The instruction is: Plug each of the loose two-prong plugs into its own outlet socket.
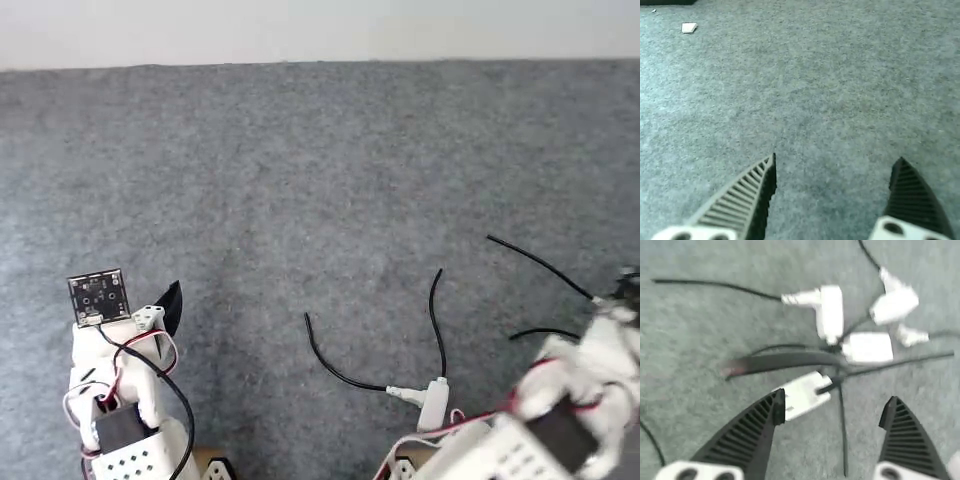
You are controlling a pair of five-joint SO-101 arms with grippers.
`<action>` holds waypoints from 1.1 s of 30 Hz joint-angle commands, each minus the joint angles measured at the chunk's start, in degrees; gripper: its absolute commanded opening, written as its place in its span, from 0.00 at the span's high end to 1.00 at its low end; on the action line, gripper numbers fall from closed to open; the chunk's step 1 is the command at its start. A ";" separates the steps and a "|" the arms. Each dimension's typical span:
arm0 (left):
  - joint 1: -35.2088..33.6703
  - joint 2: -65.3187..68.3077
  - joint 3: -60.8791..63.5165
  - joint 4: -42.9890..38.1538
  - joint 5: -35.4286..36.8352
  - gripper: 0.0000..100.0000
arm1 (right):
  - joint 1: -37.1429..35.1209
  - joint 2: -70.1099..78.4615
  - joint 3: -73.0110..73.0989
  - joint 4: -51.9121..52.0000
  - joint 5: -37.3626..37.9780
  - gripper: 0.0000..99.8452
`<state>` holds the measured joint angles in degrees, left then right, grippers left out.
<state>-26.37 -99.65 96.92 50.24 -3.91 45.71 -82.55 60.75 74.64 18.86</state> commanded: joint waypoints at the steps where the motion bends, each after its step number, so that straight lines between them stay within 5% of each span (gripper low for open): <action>1: -0.35 -0.62 -2.07 0.18 0.44 0.66 | -3.56 -17.01 6.68 0.75 0.53 0.70; 10: 1.41 -0.62 -1.89 1.14 0.26 0.66 | -3.91 -17.80 21.63 -10.07 0.18 0.70; 19: 5.19 -0.62 -0.66 3.78 0.00 0.66 | -4.53 -21.32 31.65 -10.15 0.09 0.70; 27: 7.65 -0.53 -0.22 10.02 0.09 0.66 | -11.65 -21.32 35.43 -6.81 0.09 0.70; 33: 8.97 -0.26 -0.22 12.75 0.18 0.66 | -24.04 -21.32 35.60 0.66 0.53 0.70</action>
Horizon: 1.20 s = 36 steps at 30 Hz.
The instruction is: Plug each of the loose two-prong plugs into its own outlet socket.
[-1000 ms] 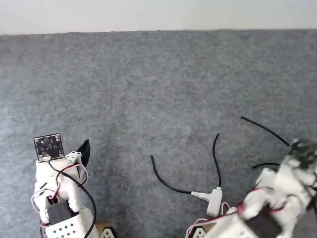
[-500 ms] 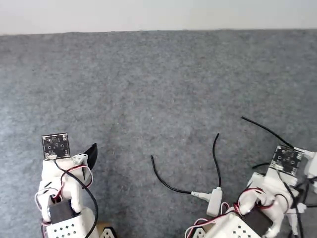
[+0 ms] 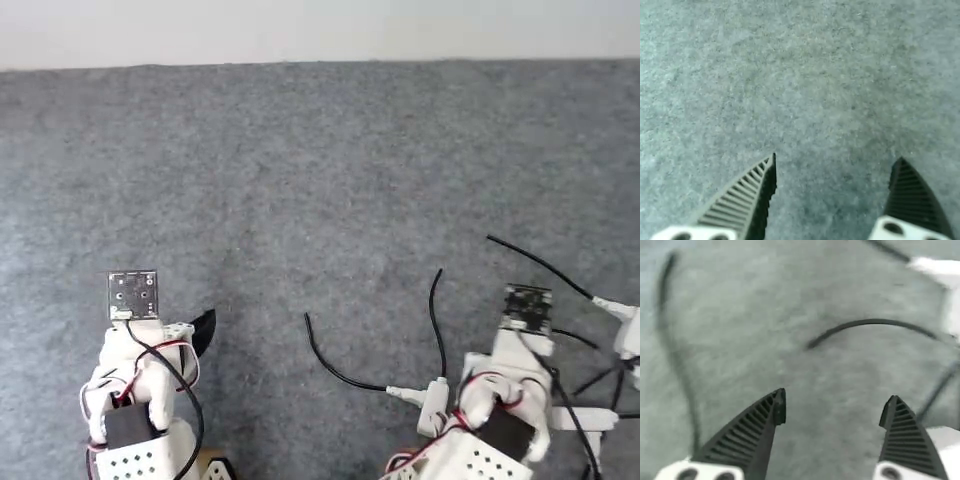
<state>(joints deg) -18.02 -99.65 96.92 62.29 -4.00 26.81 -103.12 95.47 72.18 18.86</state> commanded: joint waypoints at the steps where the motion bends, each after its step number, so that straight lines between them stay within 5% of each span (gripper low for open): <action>1: 0.88 -0.26 -0.22 0.97 0.26 0.66 | -6.73 -0.75 0.88 2.86 0.26 0.70; 6: 0.79 -0.62 -0.22 4.57 0.53 0.66 | -12.26 -0.22 0.97 2.51 -0.62 0.70; 12: 1.05 -0.62 -0.22 4.57 0.26 0.66 | -21.32 -0.75 0.97 2.77 -23.30 0.70; 18: 0.97 -0.62 -0.31 4.92 0.44 0.66 | -28.18 -0.22 0.97 2.68 -32.53 0.80; 21: 0.97 -0.62 -0.48 6.51 0.35 0.66 | -29.14 -0.13 0.97 2.68 -34.20 1.00; 25: 0.79 -0.62 -1.10 8.18 0.53 0.66 | -28.79 -0.13 0.97 2.68 -34.29 0.91; 29: 0.70 -0.62 -1.10 8.18 0.62 0.67 | -28.79 -0.40 0.97 2.77 -34.29 0.95; 36: 1.05 -0.62 -1.10 8.26 0.35 0.87 | -28.97 -0.66 0.97 2.95 -34.29 0.96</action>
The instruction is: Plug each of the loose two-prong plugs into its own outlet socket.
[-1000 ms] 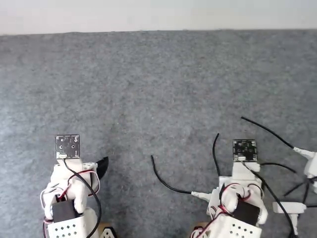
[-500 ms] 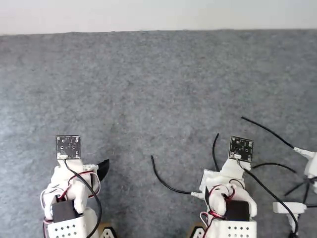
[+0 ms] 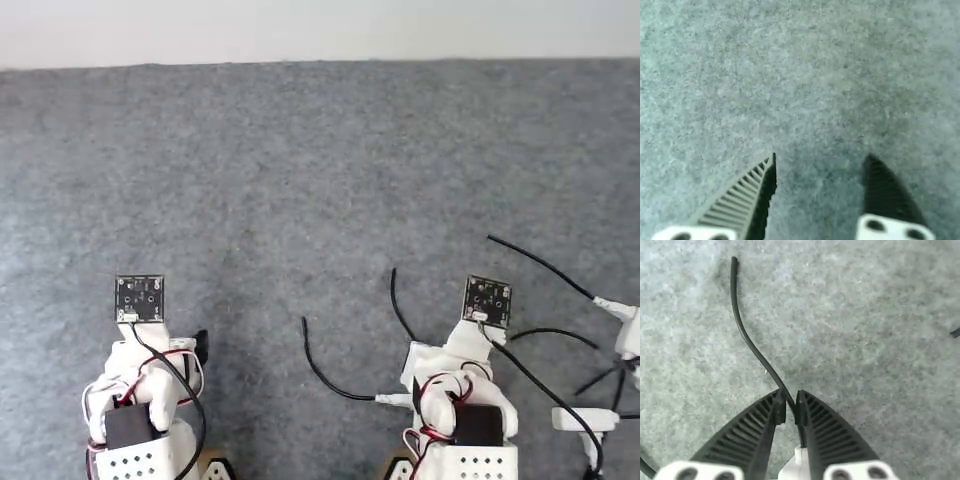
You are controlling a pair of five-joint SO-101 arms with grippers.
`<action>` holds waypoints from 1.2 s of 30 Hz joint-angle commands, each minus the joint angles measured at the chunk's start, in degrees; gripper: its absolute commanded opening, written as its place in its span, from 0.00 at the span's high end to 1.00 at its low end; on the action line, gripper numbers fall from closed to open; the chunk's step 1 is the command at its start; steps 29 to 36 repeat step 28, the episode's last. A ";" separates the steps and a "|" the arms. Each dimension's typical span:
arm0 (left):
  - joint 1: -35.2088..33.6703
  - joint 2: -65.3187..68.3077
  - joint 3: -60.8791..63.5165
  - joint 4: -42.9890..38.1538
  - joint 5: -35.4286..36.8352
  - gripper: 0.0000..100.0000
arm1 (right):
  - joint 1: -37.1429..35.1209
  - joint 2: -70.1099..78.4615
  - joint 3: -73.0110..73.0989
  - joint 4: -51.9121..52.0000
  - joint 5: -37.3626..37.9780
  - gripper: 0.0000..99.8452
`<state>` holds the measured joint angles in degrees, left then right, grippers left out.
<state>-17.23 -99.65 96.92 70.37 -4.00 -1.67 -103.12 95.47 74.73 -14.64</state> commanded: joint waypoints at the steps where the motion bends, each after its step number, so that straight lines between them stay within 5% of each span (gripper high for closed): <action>1: -0.09 -0.62 -1.10 0.18 0.44 0.89 | -0.48 -0.66 0.97 0.40 -0.79 0.96; 36: -0.09 -0.62 -1.01 0.18 0.53 0.99 | -0.48 -0.66 0.97 0.40 -0.79 0.96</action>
